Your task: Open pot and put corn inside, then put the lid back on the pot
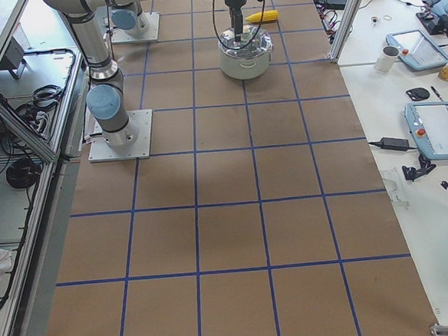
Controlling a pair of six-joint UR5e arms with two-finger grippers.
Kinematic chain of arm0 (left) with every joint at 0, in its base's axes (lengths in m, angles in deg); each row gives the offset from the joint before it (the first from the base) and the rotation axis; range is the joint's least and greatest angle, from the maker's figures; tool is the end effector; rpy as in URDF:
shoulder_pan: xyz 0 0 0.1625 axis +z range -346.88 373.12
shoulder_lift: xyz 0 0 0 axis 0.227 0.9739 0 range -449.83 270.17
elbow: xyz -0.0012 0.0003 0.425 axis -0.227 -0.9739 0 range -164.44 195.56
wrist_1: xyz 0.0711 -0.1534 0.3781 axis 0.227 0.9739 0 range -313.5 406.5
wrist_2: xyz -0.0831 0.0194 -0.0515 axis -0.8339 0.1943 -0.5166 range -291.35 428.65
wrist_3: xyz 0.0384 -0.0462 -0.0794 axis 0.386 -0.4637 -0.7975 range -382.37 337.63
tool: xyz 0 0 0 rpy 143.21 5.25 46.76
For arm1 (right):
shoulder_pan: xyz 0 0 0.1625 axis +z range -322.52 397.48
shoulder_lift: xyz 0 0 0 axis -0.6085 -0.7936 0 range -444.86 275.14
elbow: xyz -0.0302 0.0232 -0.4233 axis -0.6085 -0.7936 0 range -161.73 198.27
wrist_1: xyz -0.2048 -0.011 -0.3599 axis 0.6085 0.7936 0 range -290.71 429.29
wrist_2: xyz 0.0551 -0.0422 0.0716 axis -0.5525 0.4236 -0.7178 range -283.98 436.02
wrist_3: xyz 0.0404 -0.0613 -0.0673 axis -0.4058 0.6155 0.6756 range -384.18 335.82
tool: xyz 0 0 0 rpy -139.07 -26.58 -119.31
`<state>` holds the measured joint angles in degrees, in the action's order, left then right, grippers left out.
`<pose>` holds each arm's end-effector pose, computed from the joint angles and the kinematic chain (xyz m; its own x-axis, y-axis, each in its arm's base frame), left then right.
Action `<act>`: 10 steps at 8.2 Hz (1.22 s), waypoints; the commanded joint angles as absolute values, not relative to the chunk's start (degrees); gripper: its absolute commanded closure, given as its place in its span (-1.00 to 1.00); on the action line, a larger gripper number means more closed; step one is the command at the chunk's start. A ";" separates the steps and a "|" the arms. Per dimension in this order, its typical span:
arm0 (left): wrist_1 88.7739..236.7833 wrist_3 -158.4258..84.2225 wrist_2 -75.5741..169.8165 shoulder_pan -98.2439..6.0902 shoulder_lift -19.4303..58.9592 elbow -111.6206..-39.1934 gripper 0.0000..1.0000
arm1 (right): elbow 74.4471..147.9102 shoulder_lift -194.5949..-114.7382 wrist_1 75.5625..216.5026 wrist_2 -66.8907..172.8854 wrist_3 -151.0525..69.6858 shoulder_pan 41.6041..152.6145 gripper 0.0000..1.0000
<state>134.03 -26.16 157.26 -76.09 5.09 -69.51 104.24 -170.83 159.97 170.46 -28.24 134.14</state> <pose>-0.1282 -0.5343 0.4909 -0.9965 -0.0786 0.0272 -0.0797 0.9960 -0.0414 0.1854 -0.5048 0.4883 -0.9961 -0.0441 0.0763 -0.0456 0.9988 -0.0173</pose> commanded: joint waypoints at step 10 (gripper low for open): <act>122.28 -8.27 157.42 -70.93 16.58 -69.43 -1.00 | 97.48 -155.82 178.27 160.48 -47.17 142.12 -1.00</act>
